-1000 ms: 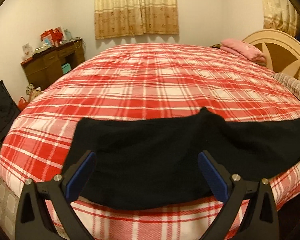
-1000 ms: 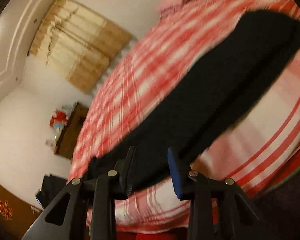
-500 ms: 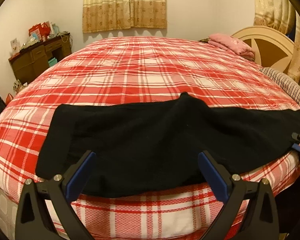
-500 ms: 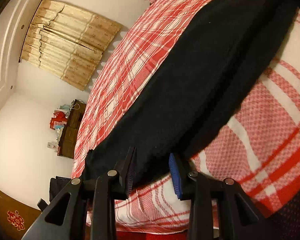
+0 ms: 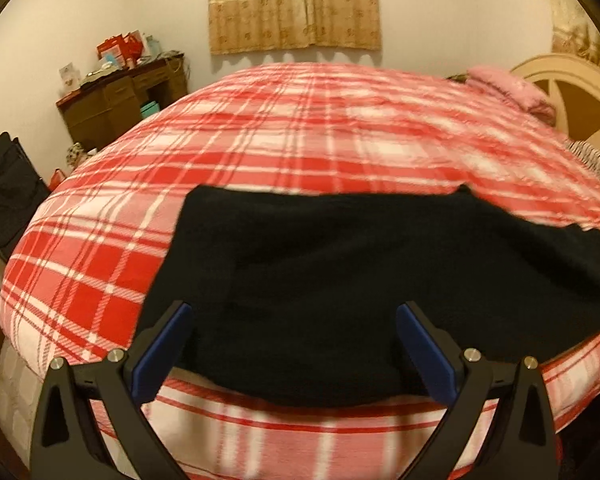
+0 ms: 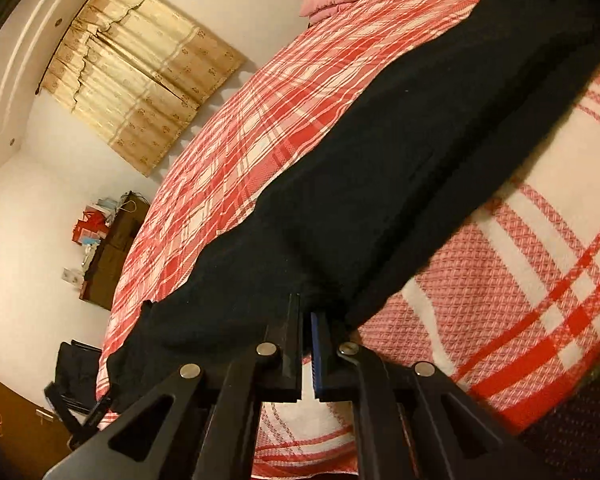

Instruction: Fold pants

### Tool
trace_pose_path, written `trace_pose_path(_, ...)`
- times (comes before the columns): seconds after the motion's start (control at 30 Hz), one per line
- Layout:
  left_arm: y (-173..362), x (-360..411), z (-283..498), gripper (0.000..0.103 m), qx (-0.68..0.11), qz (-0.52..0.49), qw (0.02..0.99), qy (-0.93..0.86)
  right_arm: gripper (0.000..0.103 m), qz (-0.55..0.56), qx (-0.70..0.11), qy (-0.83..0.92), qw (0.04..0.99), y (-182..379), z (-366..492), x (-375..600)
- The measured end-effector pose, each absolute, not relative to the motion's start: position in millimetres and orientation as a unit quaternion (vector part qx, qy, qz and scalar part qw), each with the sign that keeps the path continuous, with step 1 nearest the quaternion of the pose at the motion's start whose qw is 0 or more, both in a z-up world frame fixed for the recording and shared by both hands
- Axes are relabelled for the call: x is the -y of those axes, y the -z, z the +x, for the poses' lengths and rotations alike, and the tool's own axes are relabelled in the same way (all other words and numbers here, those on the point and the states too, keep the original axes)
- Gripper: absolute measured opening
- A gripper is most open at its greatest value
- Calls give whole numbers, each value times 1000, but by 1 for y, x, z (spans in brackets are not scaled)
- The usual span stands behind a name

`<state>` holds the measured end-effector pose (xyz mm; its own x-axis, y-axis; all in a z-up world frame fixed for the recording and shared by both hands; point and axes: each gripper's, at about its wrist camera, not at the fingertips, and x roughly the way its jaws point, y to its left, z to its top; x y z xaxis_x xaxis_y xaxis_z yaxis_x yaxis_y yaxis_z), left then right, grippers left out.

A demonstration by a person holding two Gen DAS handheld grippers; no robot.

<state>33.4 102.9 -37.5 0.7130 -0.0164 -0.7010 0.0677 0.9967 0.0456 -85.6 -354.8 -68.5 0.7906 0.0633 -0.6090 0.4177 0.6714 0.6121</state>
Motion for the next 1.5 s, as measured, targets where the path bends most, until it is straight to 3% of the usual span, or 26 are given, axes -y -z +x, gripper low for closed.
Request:
trace_pose_path(0.27,38,-116,30,103,-370,24,929,3,5,375,-350,69,856,50,-100,351)
trace_pose_path(0.5,24,-77,32,103,-348,42,935,60,7,377,-206,196,882,-1,-169,416)
trace_pose_path(0.53,22,-70,31,103,-347,45,934,69,17,380,-196,218,877,-5,-177,432)
trace_pose_path(0.57,21,-64,31,103,-346,47,934,77,40,386,-187,234,873,-6,-182,447)
trace_pose_path(0.63,21,-51,32,103,-349,49,931,93,65,391,-169,257,868,-8,-190,467)
trace_pose_path(0.8,22,-26,33,103,-357,65,926,106,62,355,-191,291,868,-11,-175,497)
trace_pose_path(0.87,22,-21,33,103,-360,71,924,105,53,350,-216,318,854,-6,-168,510)
trace_pose_path(1.2,29,-8,37,103,-375,68,918,110,51,301,-240,340,858,0,-152,514)
trace_pose_path(1.23,29,-7,36,103,-376,69,917,111,37,288,-249,338,860,0,-148,513)
trace_pose_path(1.27,30,-6,36,103,-377,70,917,111,6,281,-266,329,861,1,-144,514)
trace_pose_path(1.5,28,0,33,103,-375,76,916,121,3,277,-255,326,867,-12,-159,517)
